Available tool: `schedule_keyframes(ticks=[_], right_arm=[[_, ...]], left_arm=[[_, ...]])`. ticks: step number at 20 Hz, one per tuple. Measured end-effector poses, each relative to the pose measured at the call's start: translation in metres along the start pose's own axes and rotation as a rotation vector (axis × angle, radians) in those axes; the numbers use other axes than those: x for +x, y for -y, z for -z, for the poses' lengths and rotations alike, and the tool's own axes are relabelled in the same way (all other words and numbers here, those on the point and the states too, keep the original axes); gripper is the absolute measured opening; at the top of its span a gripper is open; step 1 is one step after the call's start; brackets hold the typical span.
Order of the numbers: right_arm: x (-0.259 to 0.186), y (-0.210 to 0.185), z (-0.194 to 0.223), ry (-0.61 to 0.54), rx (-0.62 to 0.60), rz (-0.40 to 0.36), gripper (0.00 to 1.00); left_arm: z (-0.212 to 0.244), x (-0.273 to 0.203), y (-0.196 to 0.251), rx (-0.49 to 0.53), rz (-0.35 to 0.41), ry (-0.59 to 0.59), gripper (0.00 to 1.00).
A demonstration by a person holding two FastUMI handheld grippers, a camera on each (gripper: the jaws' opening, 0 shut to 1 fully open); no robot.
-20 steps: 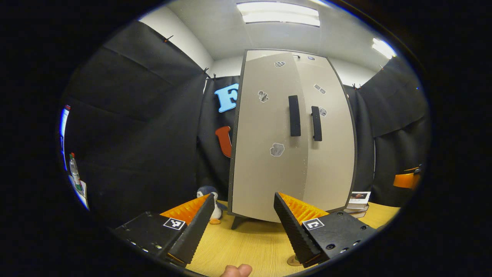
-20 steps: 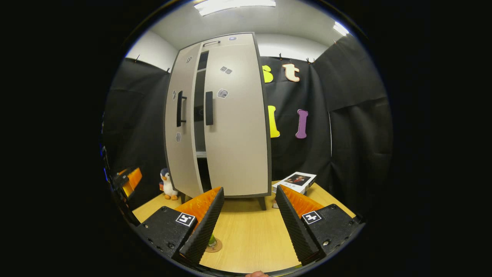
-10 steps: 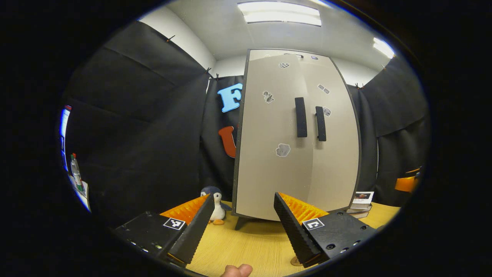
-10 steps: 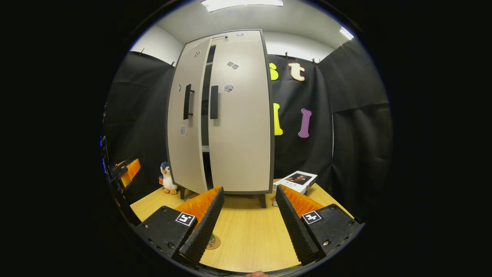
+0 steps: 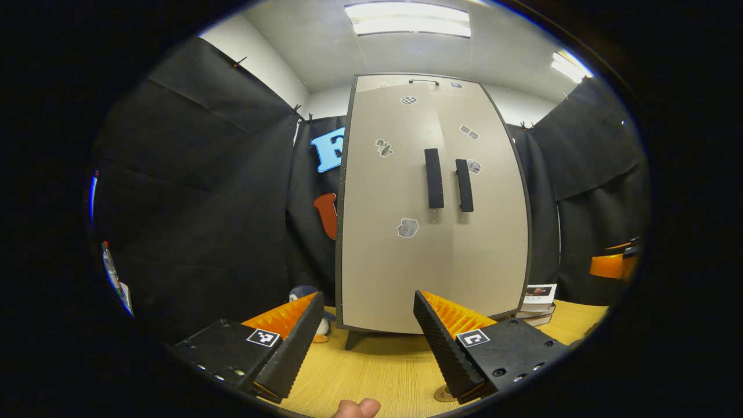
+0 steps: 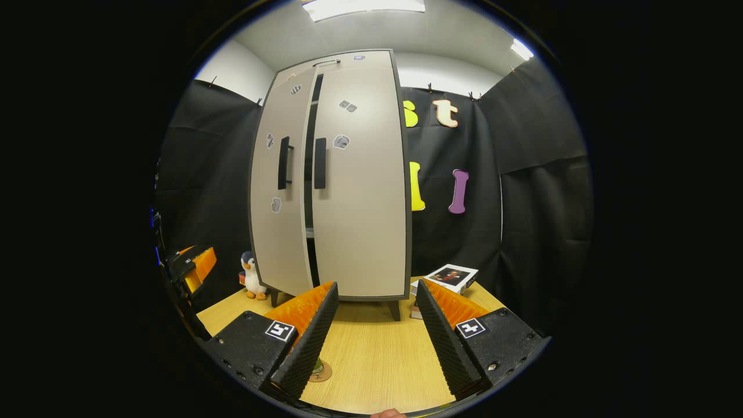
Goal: Grasp the bottle in the cabinet with the left hand and place it on the coaster, then close the right door with the right hand and the left door with the left hand.
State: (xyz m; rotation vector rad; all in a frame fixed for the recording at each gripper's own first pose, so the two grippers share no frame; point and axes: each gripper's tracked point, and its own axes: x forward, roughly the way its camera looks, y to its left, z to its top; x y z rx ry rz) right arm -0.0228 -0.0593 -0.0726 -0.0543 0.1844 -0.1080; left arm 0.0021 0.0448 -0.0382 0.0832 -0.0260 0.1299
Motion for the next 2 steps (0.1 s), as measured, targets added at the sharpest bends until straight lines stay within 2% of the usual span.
schedule_keyframes(ticks=[2], right_arm=[[0.0,0.0024,0.0016,-0.002,0.004,0.003,0.83]], left_arm=[[0.0001,0.0013,0.0024,-0.008,0.007,0.001,0.95]])
